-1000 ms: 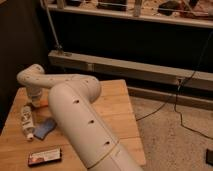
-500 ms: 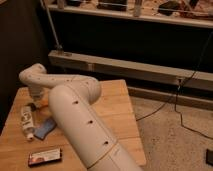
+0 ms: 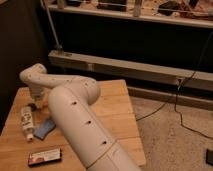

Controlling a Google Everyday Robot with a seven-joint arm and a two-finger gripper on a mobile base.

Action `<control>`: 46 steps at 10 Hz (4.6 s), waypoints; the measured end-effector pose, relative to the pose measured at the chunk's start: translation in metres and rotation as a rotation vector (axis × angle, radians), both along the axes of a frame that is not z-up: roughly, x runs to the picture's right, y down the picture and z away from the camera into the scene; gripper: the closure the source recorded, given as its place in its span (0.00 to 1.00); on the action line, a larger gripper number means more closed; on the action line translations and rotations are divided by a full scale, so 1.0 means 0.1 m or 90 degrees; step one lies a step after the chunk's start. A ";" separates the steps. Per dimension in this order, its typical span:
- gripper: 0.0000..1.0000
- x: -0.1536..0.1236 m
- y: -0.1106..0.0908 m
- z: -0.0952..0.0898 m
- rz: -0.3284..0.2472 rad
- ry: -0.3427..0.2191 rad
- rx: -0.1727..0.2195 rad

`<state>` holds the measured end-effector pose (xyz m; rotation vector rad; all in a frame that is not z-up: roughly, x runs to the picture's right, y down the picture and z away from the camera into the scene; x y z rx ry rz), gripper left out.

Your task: Place the pepper on the white sponge

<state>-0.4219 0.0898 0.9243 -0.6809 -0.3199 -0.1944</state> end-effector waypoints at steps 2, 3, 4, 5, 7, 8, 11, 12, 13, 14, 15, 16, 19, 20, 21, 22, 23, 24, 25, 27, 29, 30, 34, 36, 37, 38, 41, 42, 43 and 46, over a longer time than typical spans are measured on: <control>0.39 0.04 0.02 0.04 -0.004 0.006 -0.002; 0.42 0.04 0.01 0.04 -0.003 0.008 -0.004; 0.51 0.04 -0.01 0.04 0.000 0.007 -0.003; 0.62 0.03 -0.03 0.04 0.003 0.006 -0.001; 0.77 -0.01 -0.09 0.00 0.009 0.000 0.004; 0.78 -0.02 -0.12 -0.02 0.011 -0.002 0.006; 0.78 0.01 -0.15 -0.07 0.015 -0.002 0.003; 0.78 -0.01 -0.20 -0.14 0.025 -0.009 0.002; 0.78 -0.02 -0.23 -0.19 0.032 -0.015 0.001; 0.78 -0.03 -0.28 -0.25 0.040 -0.021 0.001; 0.78 -0.03 -0.30 -0.28 0.045 -0.026 0.002; 0.78 -0.04 -0.37 -0.38 0.055 -0.040 0.006; 0.78 -0.07 -0.42 -0.79 0.054 -0.089 0.006; 0.78 -0.08 -0.39 -0.95 0.041 -0.108 0.009; 0.78 -0.09 -0.35 -1.04 0.028 -0.118 0.010; 0.78 -0.08 -0.26 -1.17 0.010 -0.131 0.007; 0.78 -0.07 -0.19 -1.24 -0.003 -0.137 0.005; 0.78 -0.03 -0.06 -1.34 -0.023 -0.142 0.000; 0.78 -0.01 0.00 -1.38 -0.032 -0.144 -0.003; 0.78 0.02 0.14 -1.45 -0.050 -0.146 -0.009; 0.78 0.07 0.29 -1.47 -0.061 -0.143 -0.018; 0.78 0.07 0.35 -1.48 -0.066 -0.141 -0.023; 0.78 0.11 0.55 -1.50 -0.080 -0.132 -0.039; 0.78 0.11 0.64 -1.52 -0.083 -0.130 -0.047; 0.78 0.11 0.70 -1.54 -0.086 -0.128 -0.052; 0.78 0.12 0.73 -1.55 -0.086 -0.127 -0.055; 0.78 0.17 0.83 -1.57 -0.088 -0.118 -0.063; 0.78 0.17 0.85 -1.58 -0.089 -0.116 -0.064; 0.78 0.18 0.87 -1.58 -0.090 -0.114 -0.065; 0.78 0.20 0.93 -1.52 -0.102 -0.103 -0.067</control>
